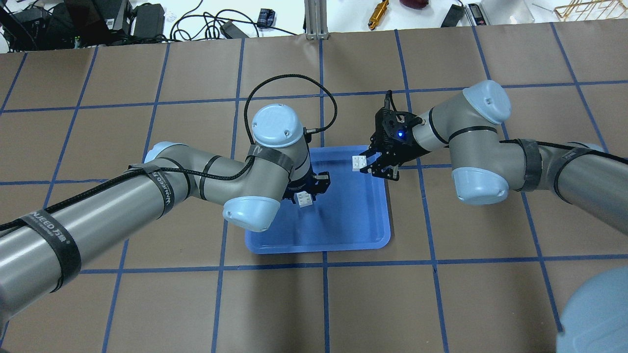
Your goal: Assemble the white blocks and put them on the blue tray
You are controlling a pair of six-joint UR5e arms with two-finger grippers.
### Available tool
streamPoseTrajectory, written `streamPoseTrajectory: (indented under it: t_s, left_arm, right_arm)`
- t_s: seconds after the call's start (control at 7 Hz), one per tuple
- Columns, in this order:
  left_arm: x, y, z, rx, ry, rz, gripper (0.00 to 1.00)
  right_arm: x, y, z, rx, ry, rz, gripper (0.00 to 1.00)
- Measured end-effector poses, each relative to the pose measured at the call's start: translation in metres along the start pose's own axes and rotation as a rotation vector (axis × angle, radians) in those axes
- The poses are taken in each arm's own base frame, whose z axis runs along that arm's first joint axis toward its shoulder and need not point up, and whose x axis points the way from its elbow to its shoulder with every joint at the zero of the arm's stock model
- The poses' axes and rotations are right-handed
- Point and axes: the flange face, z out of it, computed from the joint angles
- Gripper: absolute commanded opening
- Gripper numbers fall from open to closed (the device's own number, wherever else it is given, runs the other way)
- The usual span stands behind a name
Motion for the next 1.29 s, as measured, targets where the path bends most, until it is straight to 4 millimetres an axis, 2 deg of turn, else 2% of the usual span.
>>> streamPoseTrajectory:
  t_s: [0.43, 0.71, 1.0, 1.14, 1.29]
  left_arm:
    - [-0.001, -0.001, -0.003, 0.006, 0.005, 0.008, 0.81]
    - [-0.020, -0.017, -0.015, 0.020, 0.024, -0.007, 0.81]
    - [-0.040, -0.032, -0.017, 0.002, 0.065, -0.048, 0.78]
    - [-0.043, -0.033, -0.017, -0.013, 0.090, -0.065, 0.69]
    - [-0.045, -0.032, -0.014, -0.030, 0.107, -0.074, 0.53]
  right_arm:
    - [-0.003, -0.006, 0.008, 0.002, -0.009, -0.001, 0.00]
    - [-0.007, -0.016, 0.015, 0.003, -0.006, -0.006, 0.00]
    - [-0.012, -0.024, 0.025, 0.006, 0.000, -0.005, 0.00]
    - [-0.017, -0.024, 0.032, 0.008, 0.004, -0.013, 0.00]
    - [-0.023, -0.022, 0.042, 0.009, 0.005, -0.017, 0.00]
